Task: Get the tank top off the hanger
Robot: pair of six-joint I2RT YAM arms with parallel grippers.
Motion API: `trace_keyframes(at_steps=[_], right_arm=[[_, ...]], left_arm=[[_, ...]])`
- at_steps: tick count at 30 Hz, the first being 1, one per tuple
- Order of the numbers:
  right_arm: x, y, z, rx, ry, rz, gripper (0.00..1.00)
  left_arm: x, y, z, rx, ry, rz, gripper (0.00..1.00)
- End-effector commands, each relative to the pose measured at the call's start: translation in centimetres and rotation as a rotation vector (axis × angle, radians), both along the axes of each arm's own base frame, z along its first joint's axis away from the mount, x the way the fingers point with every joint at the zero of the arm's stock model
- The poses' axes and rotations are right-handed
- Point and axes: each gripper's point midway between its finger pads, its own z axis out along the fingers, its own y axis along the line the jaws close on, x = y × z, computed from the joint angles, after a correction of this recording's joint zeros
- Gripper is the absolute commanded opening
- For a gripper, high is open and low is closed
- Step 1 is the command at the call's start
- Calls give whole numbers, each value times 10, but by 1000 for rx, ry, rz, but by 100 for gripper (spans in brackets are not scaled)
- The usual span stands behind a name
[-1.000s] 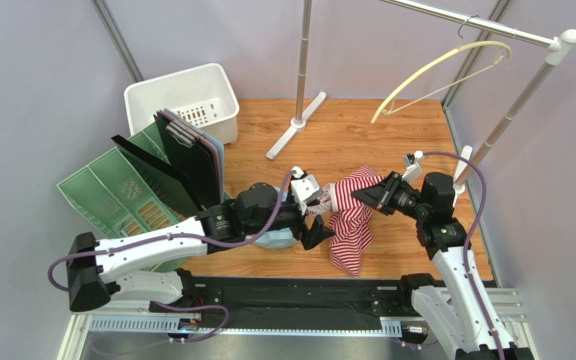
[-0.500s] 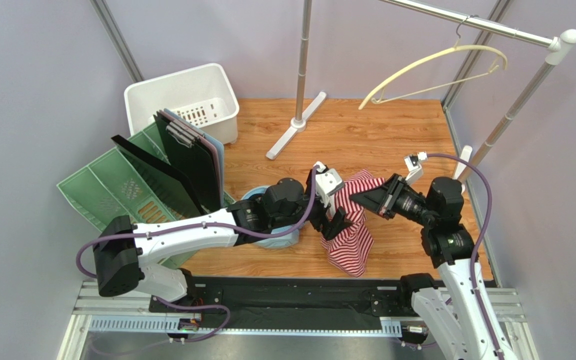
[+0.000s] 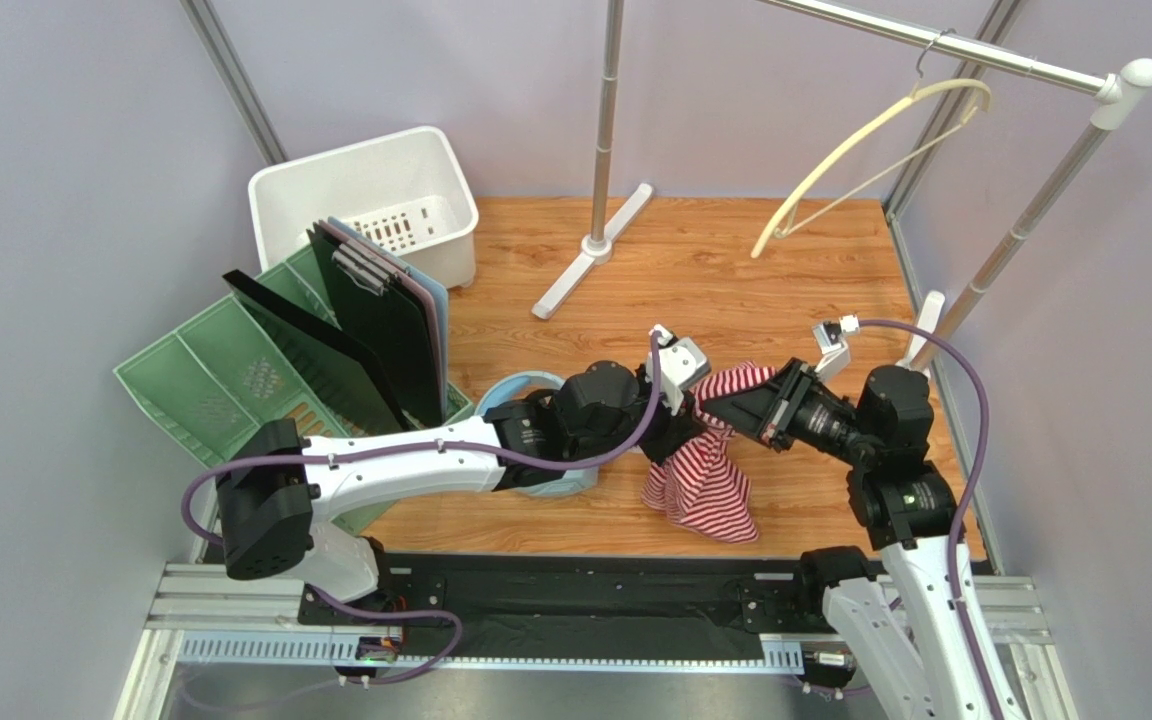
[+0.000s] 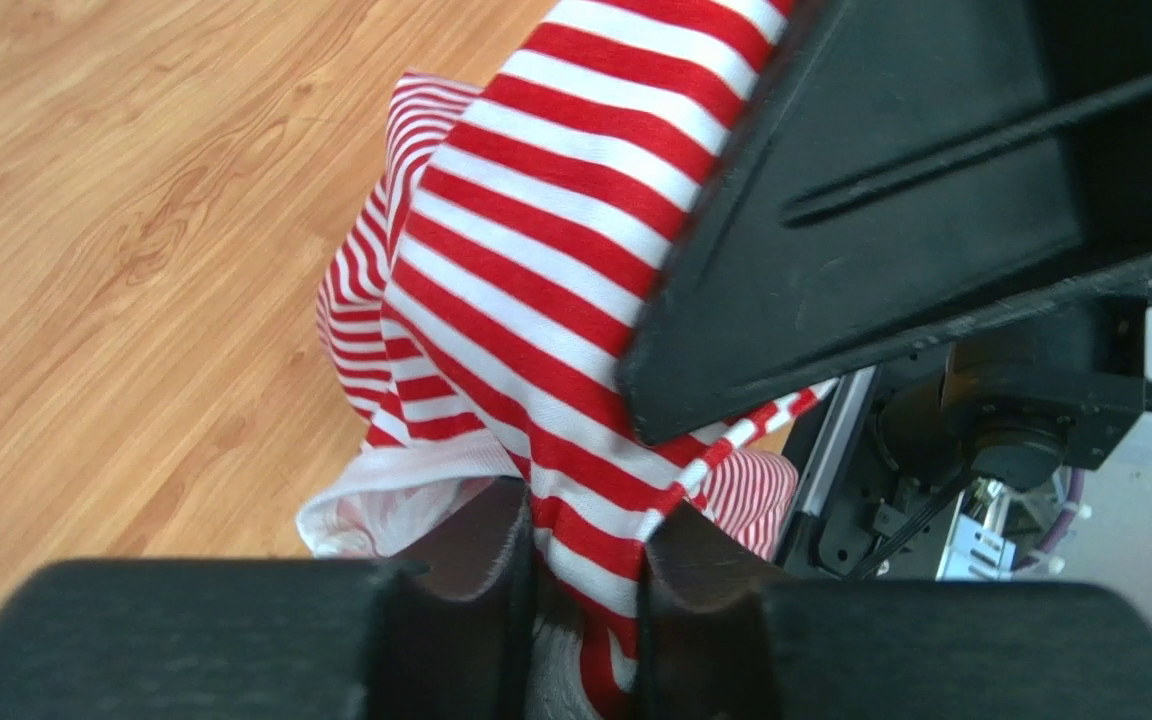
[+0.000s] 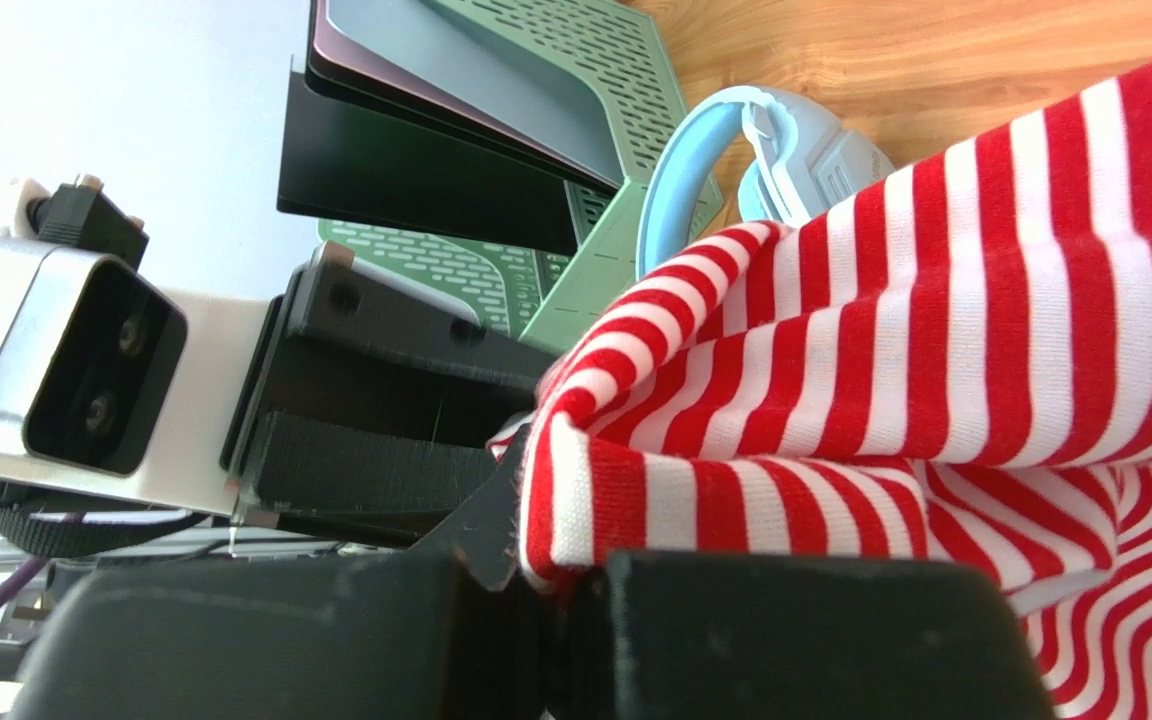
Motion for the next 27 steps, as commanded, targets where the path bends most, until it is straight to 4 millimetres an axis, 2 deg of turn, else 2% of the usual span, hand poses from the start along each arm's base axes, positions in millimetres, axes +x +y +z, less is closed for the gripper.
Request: trace_keyframes(at_steps=[1, 2, 4, 5, 6, 8, 10, 11, 13, 14, 17, 19, 20, 21, 22, 23, 24, 26, 27], right_arm=[[-15, 2, 26, 16, -52, 25, 2], [-16, 0, 25, 9, -40, 15, 12], [-16, -3, 22, -27, -41, -1, 29], [-16, -8, 18, -56, -11, -37, 45], [-16, -11, 19, -81, -16, -52, 52], [-17, -22, 18, -161, -27, -106, 66], [-19, -32, 19, -226, -46, -146, 71], [-20, -41, 15, -262, -22, -193, 78], [-25, -48, 26, -284, -68, -232, 79], [-26, -54, 25, -307, -68, -259, 80], [-35, -58, 32, -308, -104, -281, 79], [-39, -58, 34, -300, -119, -279, 79], [-41, -57, 33, -296, -117, -271, 79], [-43, -56, 33, -295, -118, -268, 79], [-43, -56, 33, -294, -120, -265, 79], [-45, -56, 33, -292, -122, -260, 79], [-45, -56, 33, -293, -124, -261, 79], [-44, -57, 34, -299, -134, -267, 79], [-43, -58, 33, -303, -134, -271, 79]], left_arm=[[14, 9, 23, -34, 7, 95, 14], [14, 10, 22, -30, 22, 105, 4], [15, 15, 21, -12, 39, 126, 0], [15, 16, 24, -21, 48, 139, 0], [14, 22, 16, 21, 68, 152, 0], [16, 30, 20, 24, 80, 193, 0], [18, 41, 20, 55, 96, 232, 0], [18, 44, 22, 61, 106, 243, 0], [20, 54, 27, 83, 139, 250, 0], [22, 58, 30, 82, 156, 254, 0], [40, 81, 52, 66, 164, 312, 0], [48, 91, 79, 22, 135, 319, 0], [61, 103, 89, 14, 115, 345, 0], [65, 108, 109, -5, 105, 347, 0], [72, 115, 118, -7, 88, 360, 0], [86, 128, 128, -12, 74, 400, 0], [93, 135, 148, -30, 52, 419, 0], [115, 159, 167, -43, 15, 489, 0], [121, 168, 186, -71, -7, 512, 0]])
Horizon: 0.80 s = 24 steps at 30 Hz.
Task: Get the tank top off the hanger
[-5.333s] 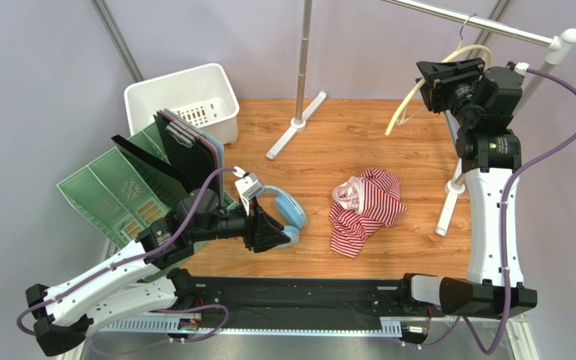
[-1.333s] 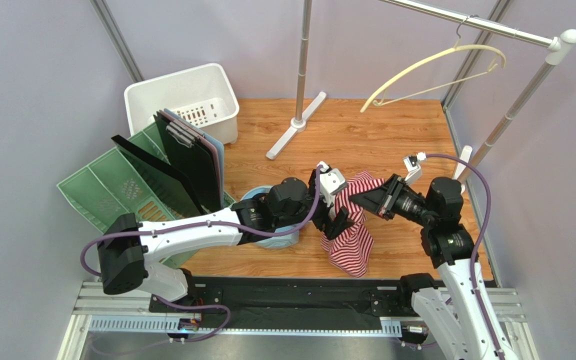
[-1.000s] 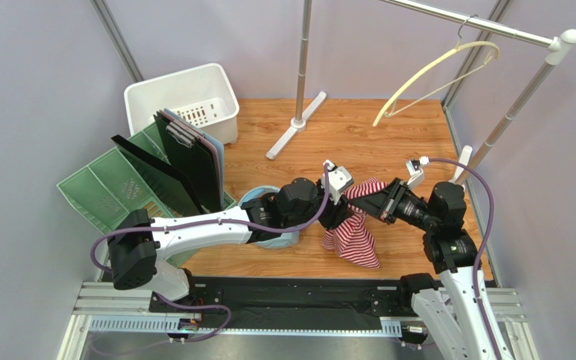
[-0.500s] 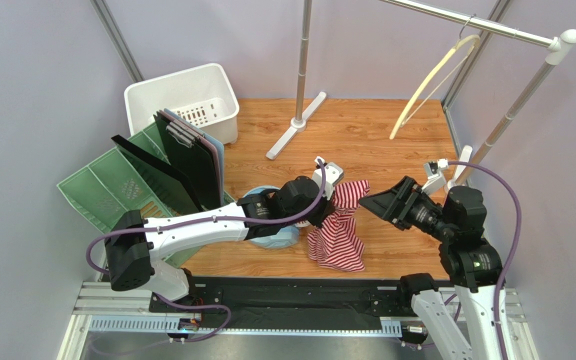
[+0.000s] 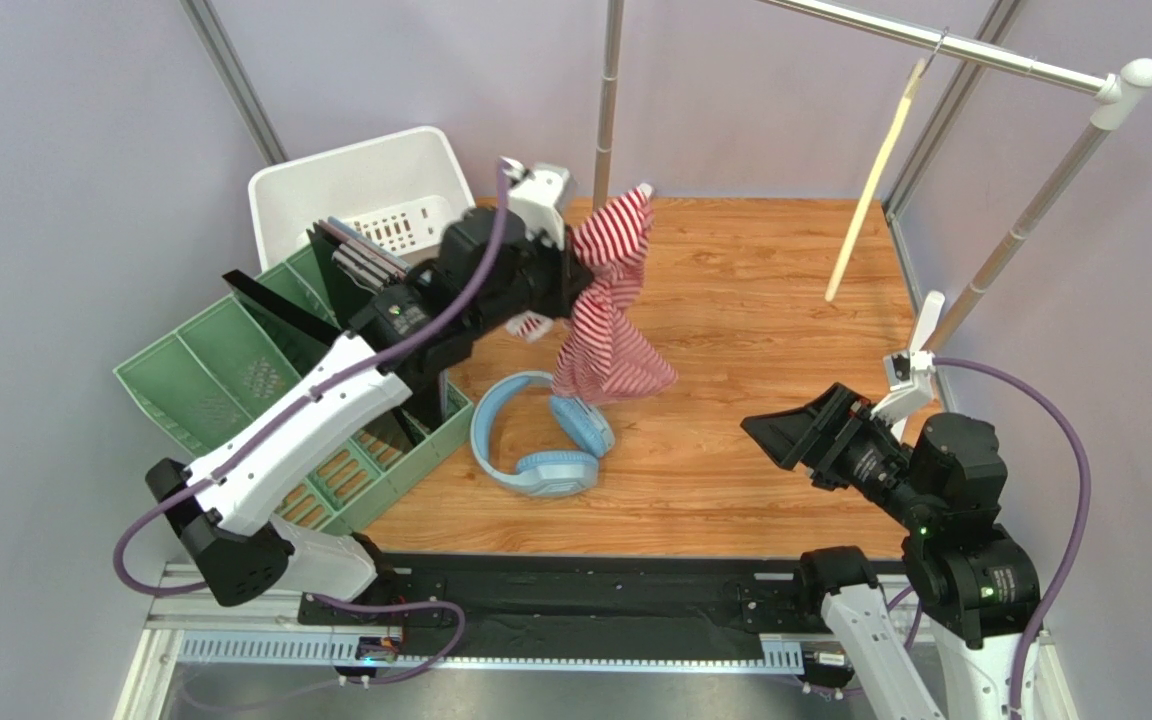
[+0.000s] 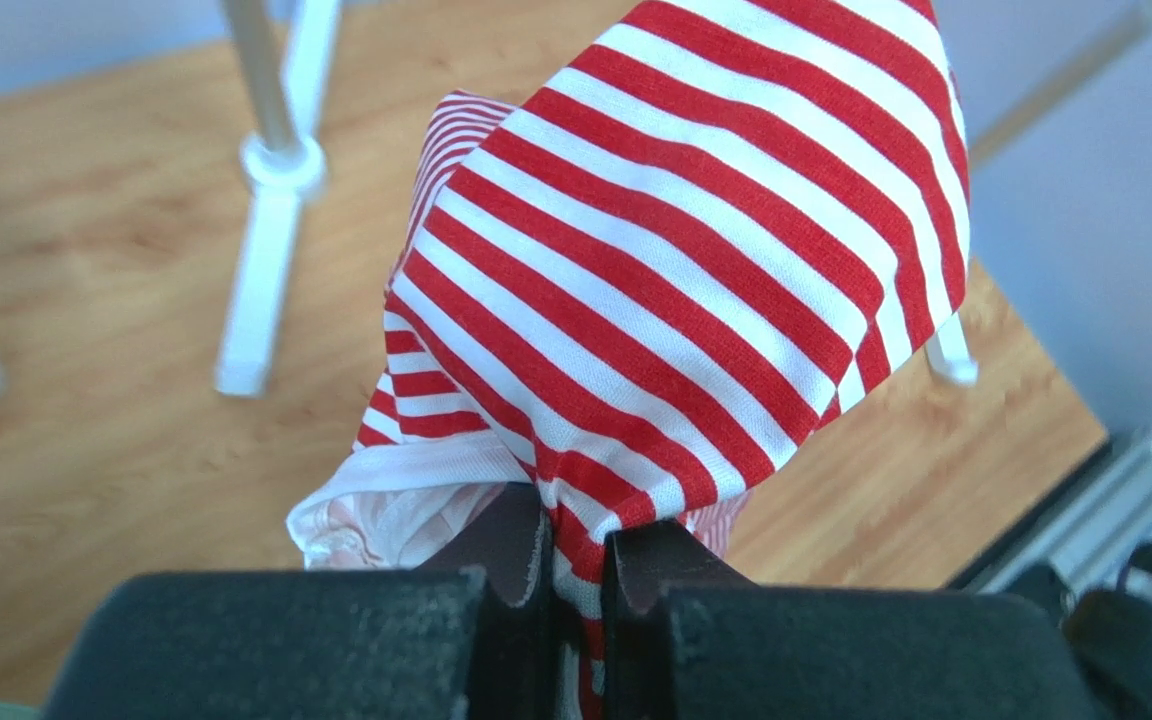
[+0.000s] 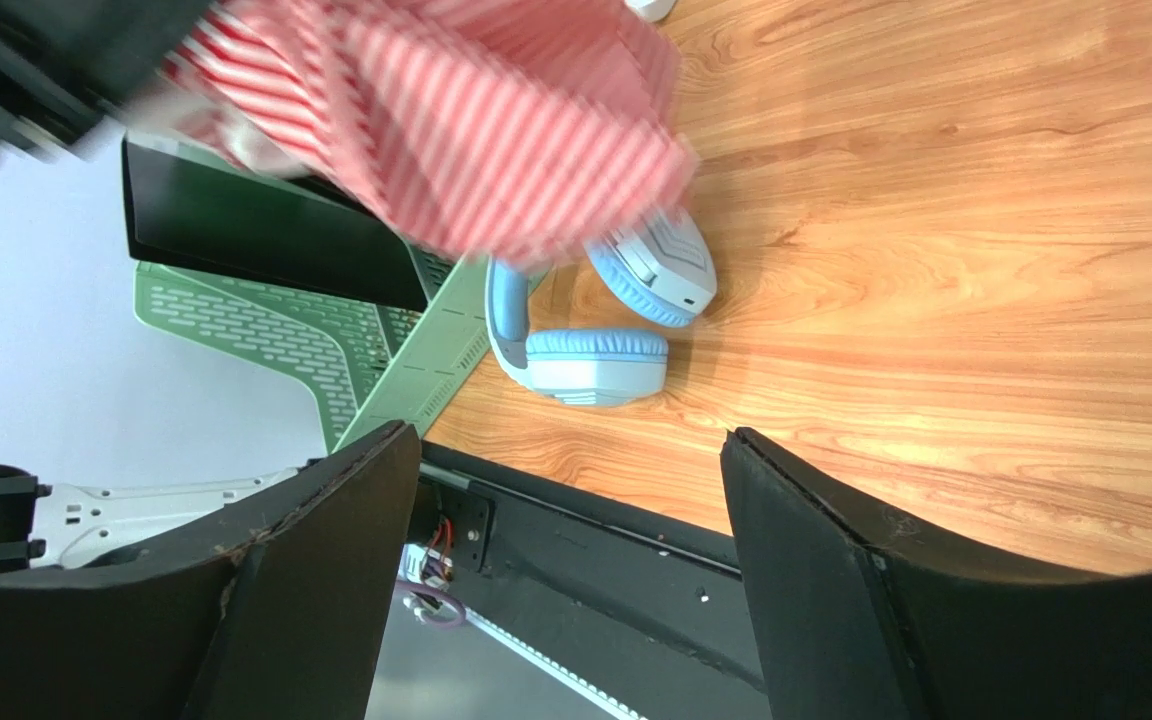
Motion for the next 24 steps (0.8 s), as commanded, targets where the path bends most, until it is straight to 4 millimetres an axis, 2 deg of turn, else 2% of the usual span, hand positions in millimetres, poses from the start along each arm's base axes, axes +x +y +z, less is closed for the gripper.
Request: trace_keyframes(at_steps=[1, 2, 3, 4, 5, 6, 7, 8, 9, 10, 11, 13, 14, 15, 16, 17, 18, 19, 20, 21, 22, 24], right_arm=[[0, -4, 9, -27, -49, -10, 79], [2, -4, 10, -28, -50, -11, 79], [3, -4, 11, -30, -56, -15, 79], [5, -5, 14, -29, -68, -19, 79], [6, -5, 16, -30, -76, -24, 79], [8, -6, 17, -31, -84, -29, 79], [8, -6, 19, -33, -92, -29, 79], [10, -7, 21, -37, -105, -34, 79], [11, -8, 24, -41, -115, -37, 79], [13, -9, 25, -51, -124, -45, 79], [14, -10, 27, -58, -132, -49, 79], [18, -12, 29, -69, -141, -57, 79], [19, -14, 28, -84, -146, -62, 79], [21, -14, 28, -91, -144, -63, 79], [22, -14, 26, -97, -141, -62, 79], [23, -14, 25, -108, -143, -57, 79], [24, -15, 24, -112, -142, -55, 79], [25, -14, 22, -117, -137, -54, 79], [25, -15, 21, -120, -137, -54, 79], [25, -15, 19, -128, -137, -53, 79], [26, -15, 16, -131, -131, -52, 79], [26, -16, 12, -138, -130, -51, 79]], left_arm=[[25, 48, 76, -57, -130, 92, 0], [40, 66, 86, -72, -146, 150, 0], [45, 70, 104, -110, -169, 148, 0], [51, 76, 113, -139, -175, 162, 0], [63, 91, 121, -155, -186, 199, 0], [72, 96, 136, -176, -203, 211, 0], [79, 104, 141, -185, -208, 241, 0], [88, 122, 158, -200, -236, 293, 0], [104, 127, 153, -194, -220, 321, 0], [111, 134, 156, -207, -217, 343, 0], [122, 151, 167, -226, -240, 382, 0], [145, 155, 160, -247, -216, 385, 0], [153, 170, 172, -264, -245, 410, 0], [170, 172, 163, -261, -227, 415, 0], [178, 177, 164, -260, -231, 425, 0], [186, 190, 174, -264, -266, 445, 0], [202, 191, 162, -250, -249, 448, 0], [211, 202, 162, -240, -261, 466, 0], [214, 208, 171, -244, -290, 469, 0], [227, 210, 161, -234, -275, 465, 0], [234, 223, 160, -229, -284, 484, 0], [246, 236, 154, -245, -267, 509, 0]])
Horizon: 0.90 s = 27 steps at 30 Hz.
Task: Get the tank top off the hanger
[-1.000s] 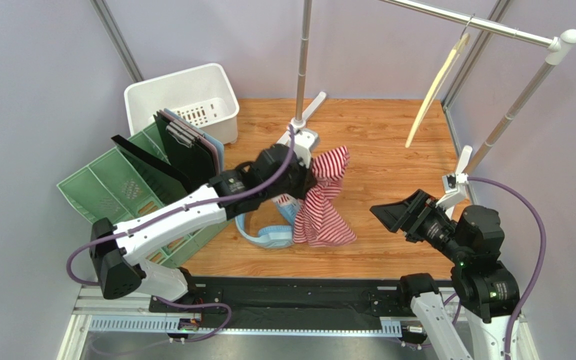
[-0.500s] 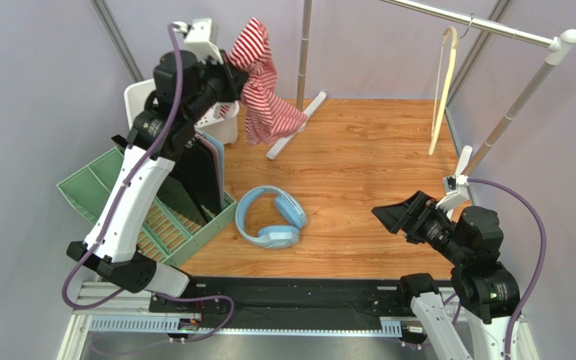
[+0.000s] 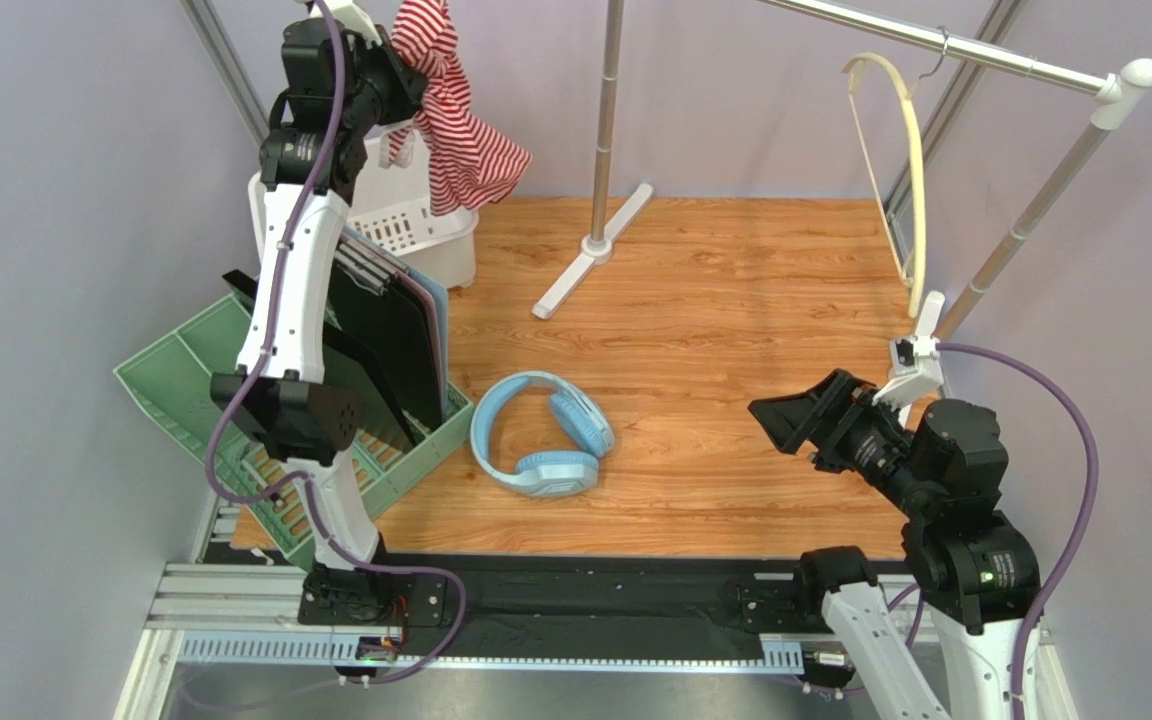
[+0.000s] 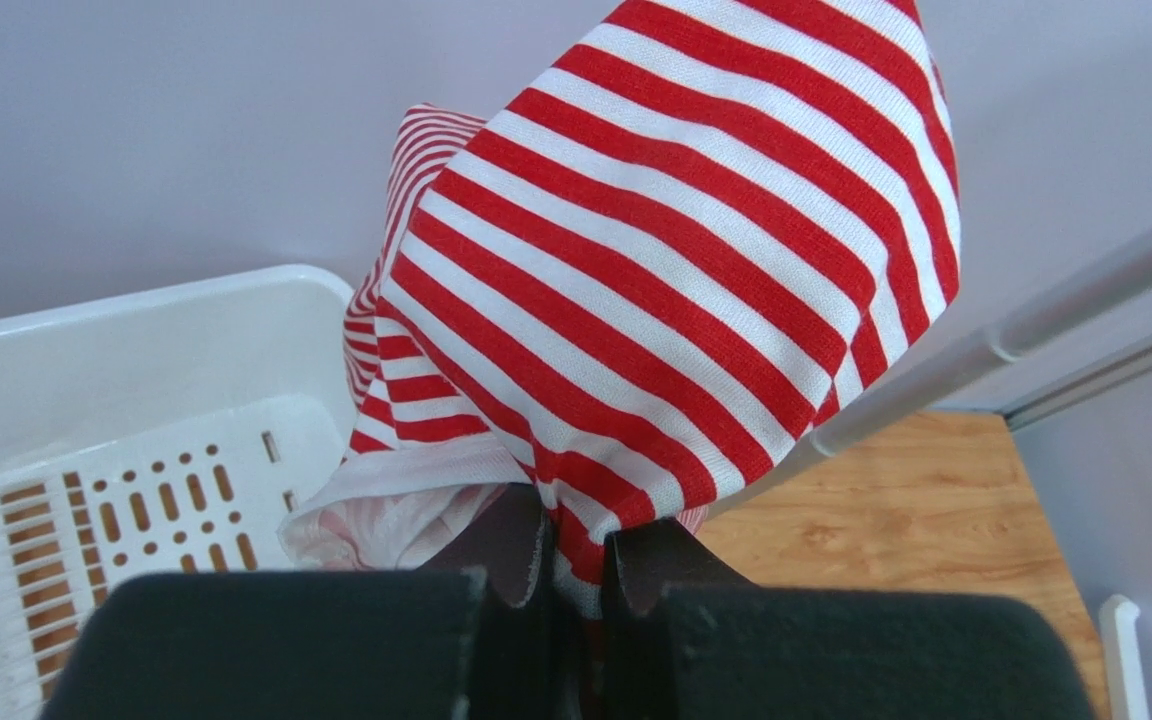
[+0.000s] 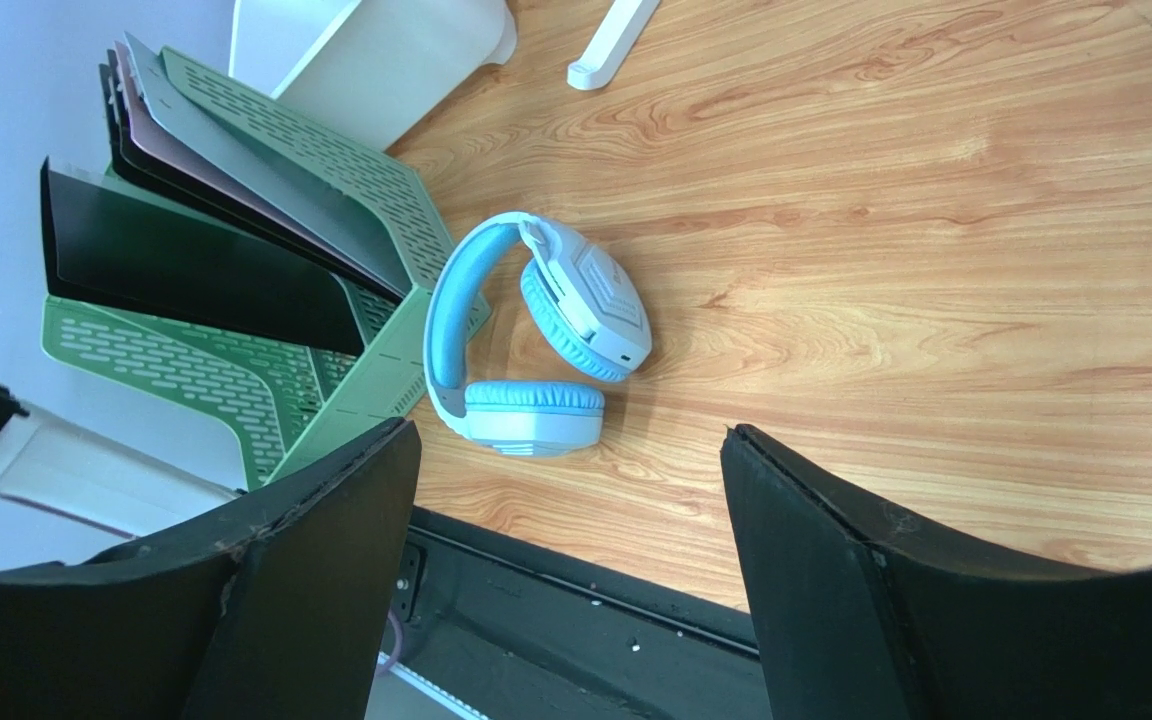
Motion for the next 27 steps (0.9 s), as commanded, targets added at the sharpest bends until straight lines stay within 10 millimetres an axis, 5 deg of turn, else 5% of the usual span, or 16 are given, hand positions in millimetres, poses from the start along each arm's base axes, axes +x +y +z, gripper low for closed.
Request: trace_keyframes(at_steps=[1, 12, 27], right_arm=[[6, -3, 4, -40, -59, 2, 79], [7, -4, -2, -50, -67, 0, 79], [6, -6, -14, -57, -36, -12, 79]], left_arm=[[7, 33, 35, -42, -101, 28, 0], [47, 68, -34, -69, 43, 74, 0], [58, 99, -72, -20, 118, 136, 1]])
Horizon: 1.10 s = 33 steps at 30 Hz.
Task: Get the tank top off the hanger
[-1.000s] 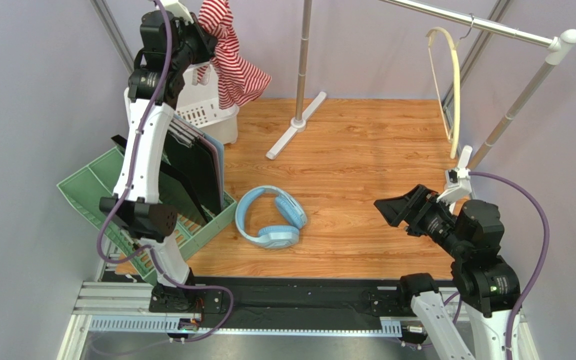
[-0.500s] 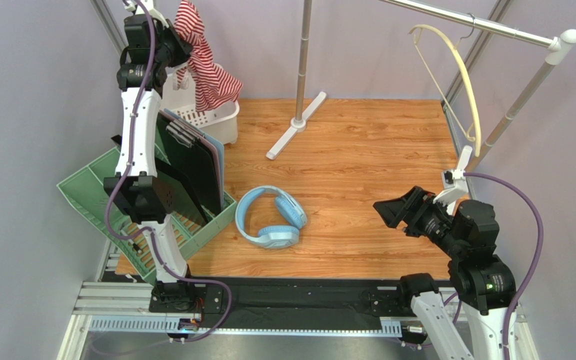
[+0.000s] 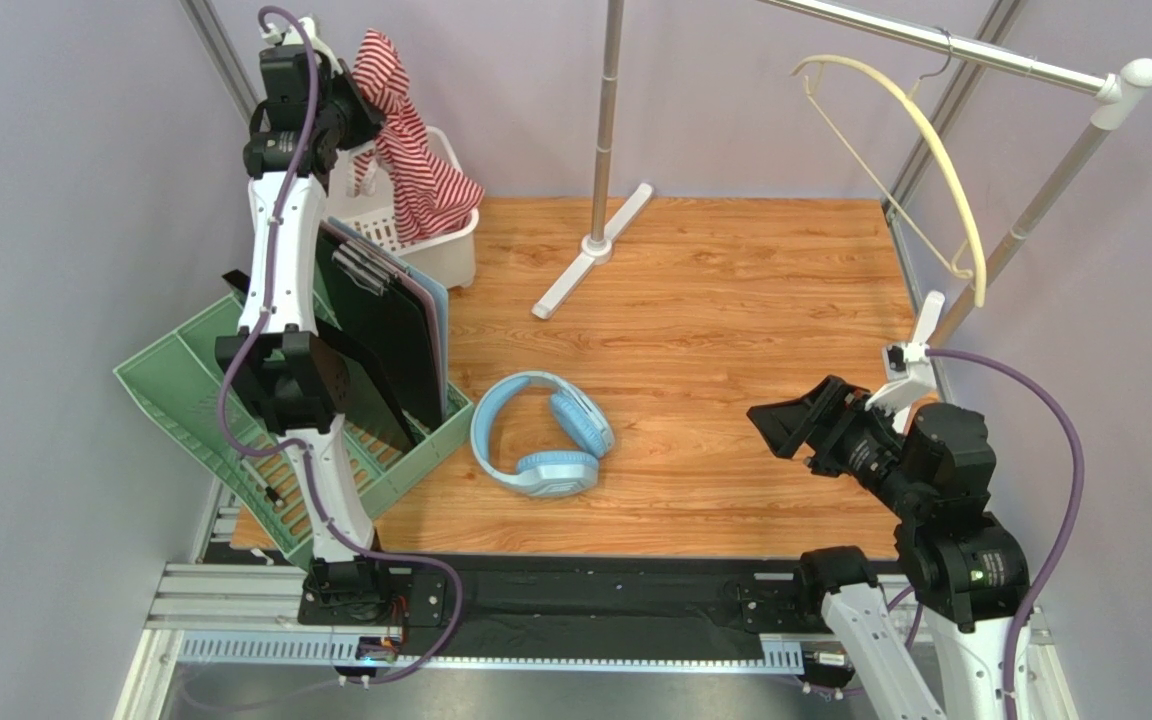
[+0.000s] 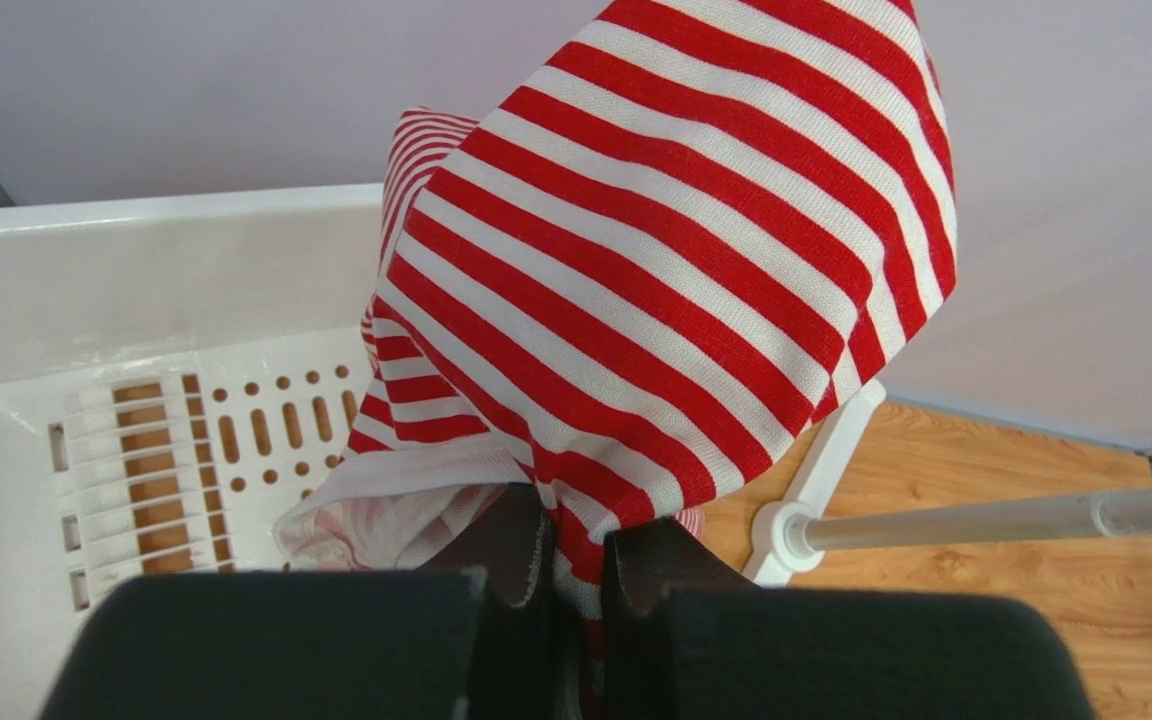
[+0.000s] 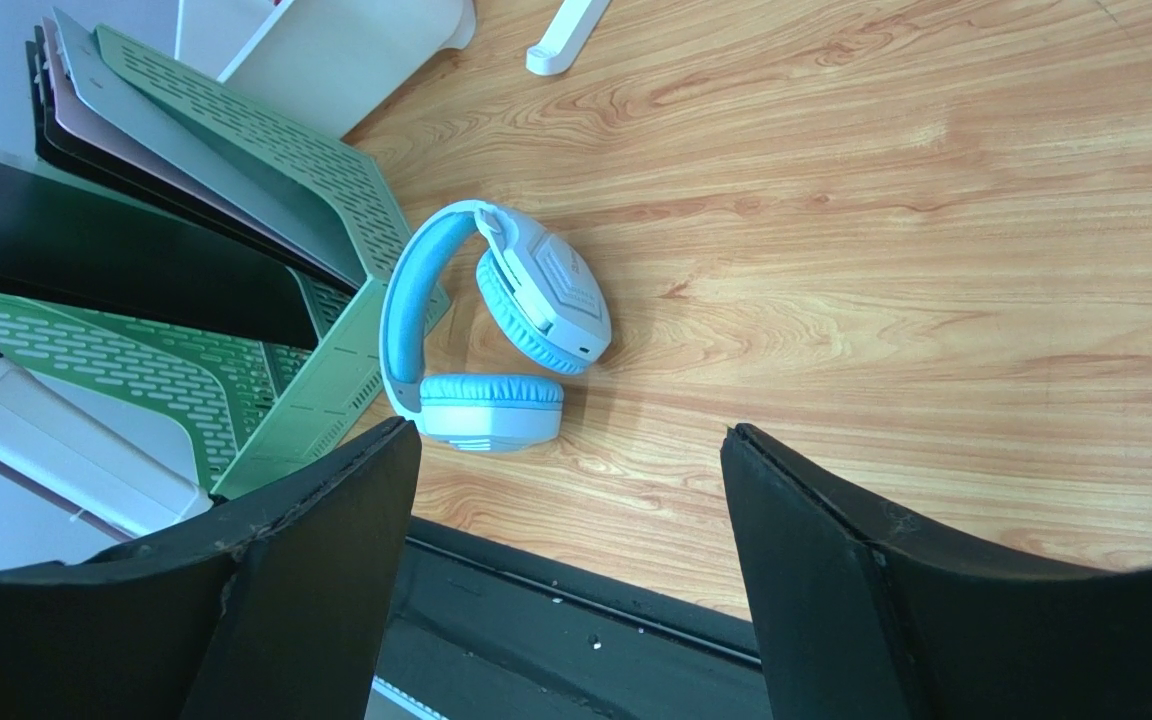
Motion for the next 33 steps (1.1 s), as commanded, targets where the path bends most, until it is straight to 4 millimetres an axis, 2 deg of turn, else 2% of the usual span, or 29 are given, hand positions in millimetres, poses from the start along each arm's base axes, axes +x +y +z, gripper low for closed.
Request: trace_keyframes(at_steps=[1, 8, 12, 16, 22, 23, 27, 33], right_arm=[[5, -2, 5, -13, -43, -9, 79], [3, -2, 4, -16, -36, -4, 79], [2, -2, 4, -15, -36, -6, 79], [2, -2, 3, -16, -30, -6, 79], [2, -1, 1, -9, -20, -4, 79], [2, -1, 1, -7, -18, -3, 79], [1, 0, 0, 1, -12, -3, 79], [2, 1, -2, 9, -1, 0, 79]], left_arm=[[-5, 10, 22, 17, -57, 15, 1], [-4, 16, 0, 4, 2, 56, 2], [-7, 26, -10, 29, 42, 102, 8], [-11, 30, -7, 52, 44, 118, 17], [-20, 31, 2, 72, 36, 123, 42], [-21, 32, 4, 72, 33, 125, 54], [-27, 26, 13, 54, 19, 104, 77], [-46, 13, 33, -4, -6, 77, 81]])
